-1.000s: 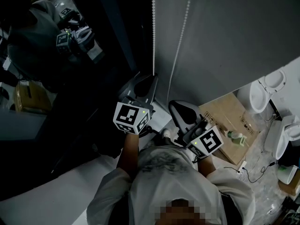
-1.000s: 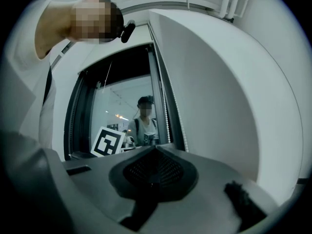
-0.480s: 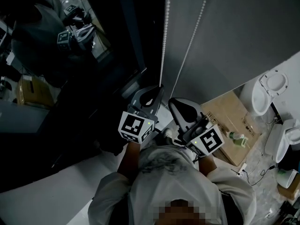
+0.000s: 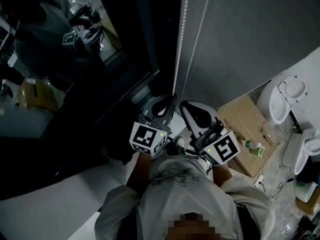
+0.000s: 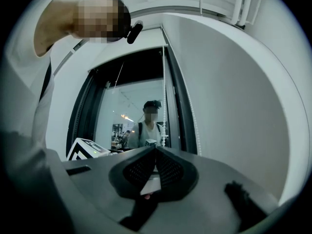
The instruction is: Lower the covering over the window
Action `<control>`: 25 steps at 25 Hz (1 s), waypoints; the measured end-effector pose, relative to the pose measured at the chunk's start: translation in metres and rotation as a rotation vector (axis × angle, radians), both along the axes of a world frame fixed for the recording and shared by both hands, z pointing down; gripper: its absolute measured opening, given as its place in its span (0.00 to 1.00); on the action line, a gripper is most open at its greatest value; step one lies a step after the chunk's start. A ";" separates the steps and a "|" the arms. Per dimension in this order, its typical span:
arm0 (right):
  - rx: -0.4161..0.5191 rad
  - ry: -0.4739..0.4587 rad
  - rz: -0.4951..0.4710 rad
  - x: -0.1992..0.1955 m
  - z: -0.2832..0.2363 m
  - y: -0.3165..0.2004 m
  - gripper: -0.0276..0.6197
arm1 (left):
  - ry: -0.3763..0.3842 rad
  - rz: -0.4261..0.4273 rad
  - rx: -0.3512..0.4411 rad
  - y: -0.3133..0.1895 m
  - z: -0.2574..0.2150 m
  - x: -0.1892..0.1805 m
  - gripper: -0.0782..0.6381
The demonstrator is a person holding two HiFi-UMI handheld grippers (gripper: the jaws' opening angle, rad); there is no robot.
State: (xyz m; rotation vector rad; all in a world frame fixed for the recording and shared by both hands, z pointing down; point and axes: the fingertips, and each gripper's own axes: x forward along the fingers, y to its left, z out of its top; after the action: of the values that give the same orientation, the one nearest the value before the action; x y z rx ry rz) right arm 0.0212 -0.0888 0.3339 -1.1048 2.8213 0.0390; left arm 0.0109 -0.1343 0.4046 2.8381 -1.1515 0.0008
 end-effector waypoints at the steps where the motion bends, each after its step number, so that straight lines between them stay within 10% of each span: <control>1: 0.006 -0.001 0.004 0.000 -0.002 0.000 0.07 | -0.003 -0.006 0.002 0.001 0.001 -0.001 0.12; 25: 0.117 0.009 -0.028 -0.035 -0.049 -0.016 0.25 | -0.143 0.011 -0.239 0.043 0.134 -0.015 0.12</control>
State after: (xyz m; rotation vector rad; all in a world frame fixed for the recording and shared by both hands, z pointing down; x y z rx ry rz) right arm -0.0137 -0.1049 0.2853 -1.0418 2.8015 0.2049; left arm -0.0037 -0.0918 0.5382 2.6671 -1.0792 0.3243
